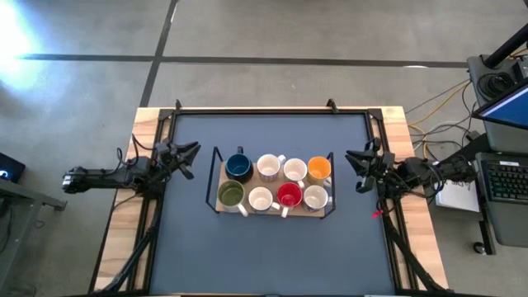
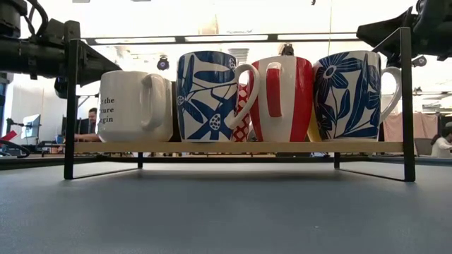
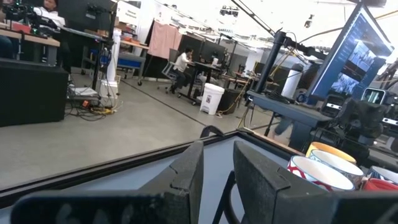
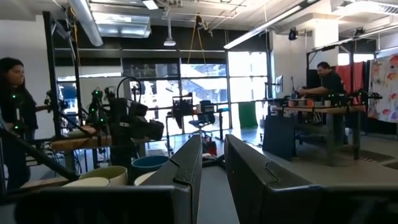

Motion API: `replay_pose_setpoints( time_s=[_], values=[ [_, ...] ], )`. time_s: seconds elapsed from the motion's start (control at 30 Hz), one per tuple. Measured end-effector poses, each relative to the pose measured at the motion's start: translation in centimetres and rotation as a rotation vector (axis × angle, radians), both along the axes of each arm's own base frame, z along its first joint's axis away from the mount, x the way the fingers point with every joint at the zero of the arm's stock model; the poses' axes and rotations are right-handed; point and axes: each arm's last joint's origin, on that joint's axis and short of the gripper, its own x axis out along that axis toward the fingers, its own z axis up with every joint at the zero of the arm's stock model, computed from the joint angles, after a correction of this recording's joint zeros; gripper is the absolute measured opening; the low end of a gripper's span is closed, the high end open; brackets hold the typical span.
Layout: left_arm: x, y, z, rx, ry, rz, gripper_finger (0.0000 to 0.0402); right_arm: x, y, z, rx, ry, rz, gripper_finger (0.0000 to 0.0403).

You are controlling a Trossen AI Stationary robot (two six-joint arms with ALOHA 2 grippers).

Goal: Place coffee mugs
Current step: Return to Home Position

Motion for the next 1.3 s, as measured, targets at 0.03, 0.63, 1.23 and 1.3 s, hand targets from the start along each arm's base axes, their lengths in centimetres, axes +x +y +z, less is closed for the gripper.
replay_pose_setpoints(
  time_s=[0.03,0.63,1.23,1.3],
  values=[
    [0.00,0.00,0.00,0.000,0.000,0.000,0.0071,0.02,0.00,-0.02,-0.001,0.002,0.000,0.0059],
    [-0.01,0.00,0.06,0.000,-0.002,0.000,0.0071,0.14,0.03,-0.12,-0.003,0.016,0.000,0.0059],
    [-0.02,0.00,0.08,0.000,-0.002,0.000,0.0071,0.15,0.03,-0.14,-0.003,0.017,0.000,0.0059],
    [-0.02,0.00,0.08,0.000,-0.002,0.000,0.0071,0.15,0.03,-0.14,-0.003,0.017,0.000,0.0059]
  ],
)
